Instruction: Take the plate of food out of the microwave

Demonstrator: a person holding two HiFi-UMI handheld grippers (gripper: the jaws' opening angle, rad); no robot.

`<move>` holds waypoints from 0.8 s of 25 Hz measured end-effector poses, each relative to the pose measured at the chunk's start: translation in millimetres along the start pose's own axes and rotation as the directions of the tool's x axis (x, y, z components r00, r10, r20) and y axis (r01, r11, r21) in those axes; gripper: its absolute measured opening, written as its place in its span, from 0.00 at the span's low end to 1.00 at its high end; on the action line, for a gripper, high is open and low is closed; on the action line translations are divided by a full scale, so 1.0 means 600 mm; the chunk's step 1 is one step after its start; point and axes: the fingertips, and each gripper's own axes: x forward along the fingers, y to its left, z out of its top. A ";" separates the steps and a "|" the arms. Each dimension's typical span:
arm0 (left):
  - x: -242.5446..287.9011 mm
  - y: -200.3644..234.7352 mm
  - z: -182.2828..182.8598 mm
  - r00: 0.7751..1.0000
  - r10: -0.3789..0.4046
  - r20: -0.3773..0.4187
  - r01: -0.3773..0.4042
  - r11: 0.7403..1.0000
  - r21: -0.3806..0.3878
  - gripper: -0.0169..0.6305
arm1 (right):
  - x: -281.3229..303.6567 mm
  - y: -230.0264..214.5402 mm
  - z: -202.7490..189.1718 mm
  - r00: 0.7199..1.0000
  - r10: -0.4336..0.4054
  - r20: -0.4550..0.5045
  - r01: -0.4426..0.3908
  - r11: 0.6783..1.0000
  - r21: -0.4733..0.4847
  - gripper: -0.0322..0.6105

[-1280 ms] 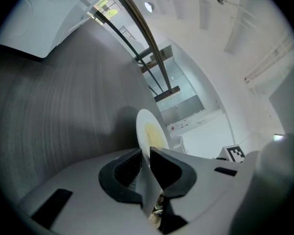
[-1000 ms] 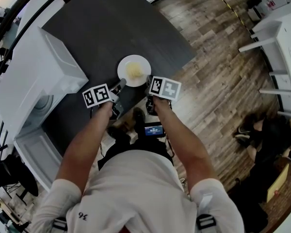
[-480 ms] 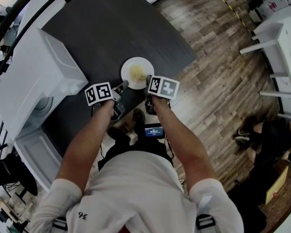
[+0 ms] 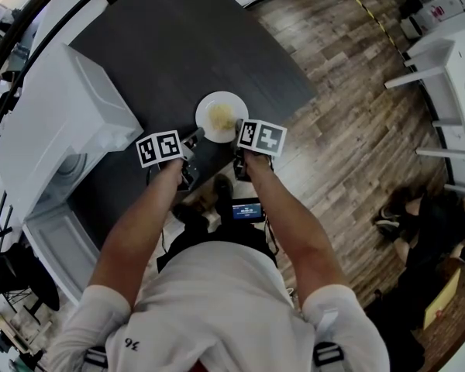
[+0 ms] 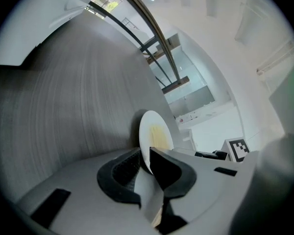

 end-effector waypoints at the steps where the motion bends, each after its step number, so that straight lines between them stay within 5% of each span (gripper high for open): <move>1: -0.003 0.002 0.003 1.000 0.006 0.007 -0.006 1.000 0.009 0.09 | 0.001 0.001 0.001 1.000 0.000 0.000 0.000 1.000 -0.003 0.05; 20: -0.058 -0.040 0.036 0.981 -0.102 0.163 0.092 0.993 0.068 0.09 | 0.003 0.010 0.003 0.998 0.058 0.007 -0.057 0.997 -0.049 0.05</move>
